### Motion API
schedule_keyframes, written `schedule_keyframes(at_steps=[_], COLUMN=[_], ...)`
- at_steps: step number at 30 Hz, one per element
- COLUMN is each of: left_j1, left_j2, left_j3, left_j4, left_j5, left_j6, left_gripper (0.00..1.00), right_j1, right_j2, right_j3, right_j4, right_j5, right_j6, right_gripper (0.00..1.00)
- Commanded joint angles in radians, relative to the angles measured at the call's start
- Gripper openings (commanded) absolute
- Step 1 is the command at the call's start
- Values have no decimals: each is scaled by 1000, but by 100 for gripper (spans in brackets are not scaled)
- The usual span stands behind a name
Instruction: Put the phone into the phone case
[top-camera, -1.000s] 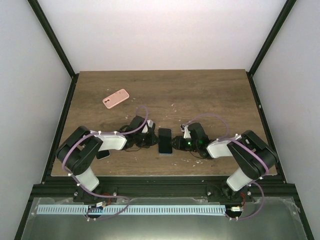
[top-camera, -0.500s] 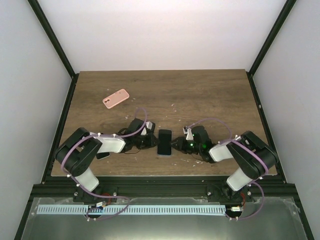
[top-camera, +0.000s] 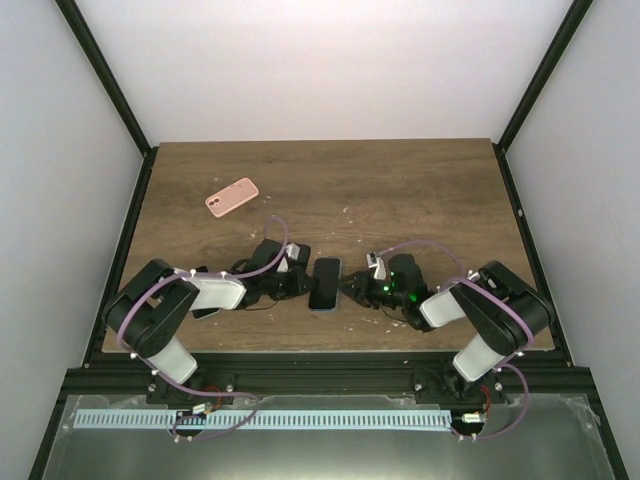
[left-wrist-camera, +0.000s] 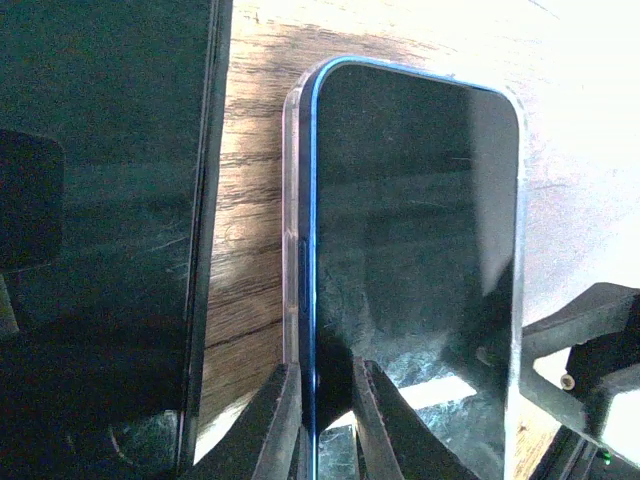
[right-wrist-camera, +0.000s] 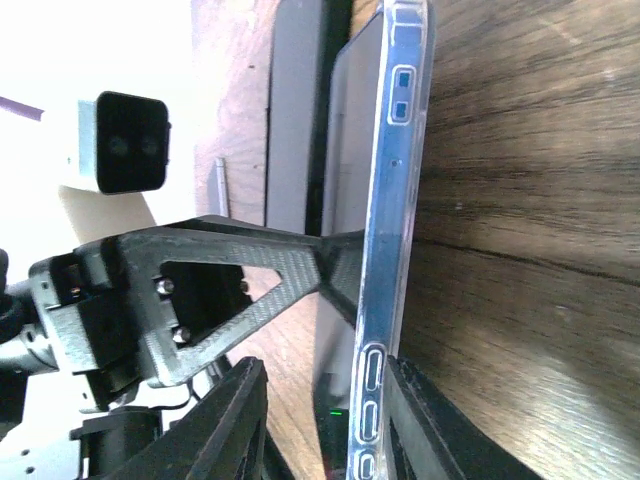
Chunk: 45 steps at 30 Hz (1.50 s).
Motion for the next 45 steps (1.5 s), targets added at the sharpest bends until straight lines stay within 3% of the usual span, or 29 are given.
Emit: schedule_keyframes(at_steps=[1, 16, 23, 28, 32, 37, 45], left_j1=[-21, -21, -21, -21, -20, -7, 79], left_j2=[3, 7, 4, -1, -20, -127, -469], left_j3=[-37, -63, -64, -59, -50, -17, 12], left_j4=[-8, 32, 27, 11, -8, -92, -272], left_j5=[68, 84, 79, 73, 78, 112, 128], left_j6=[-23, -47, -45, -43, -45, -37, -10], left_gripper=[16, 16, 16, 16, 19, 31, 58], right_j1=[12, 13, 14, 14, 12, 13, 13], right_j2=[-6, 184, 185, 127, 106, 28, -173], right_j3=[10, 26, 26, 33, 34, 41, 54], right_j4=[208, 391, 337, 135, 87, 62, -12], right_j5=[-78, -146, -139, -78, -73, -101, -175], right_j6=[52, 139, 100, -3, -48, -85, -123], right_gripper=[33, 34, 25, 18, 12, 6, 5])
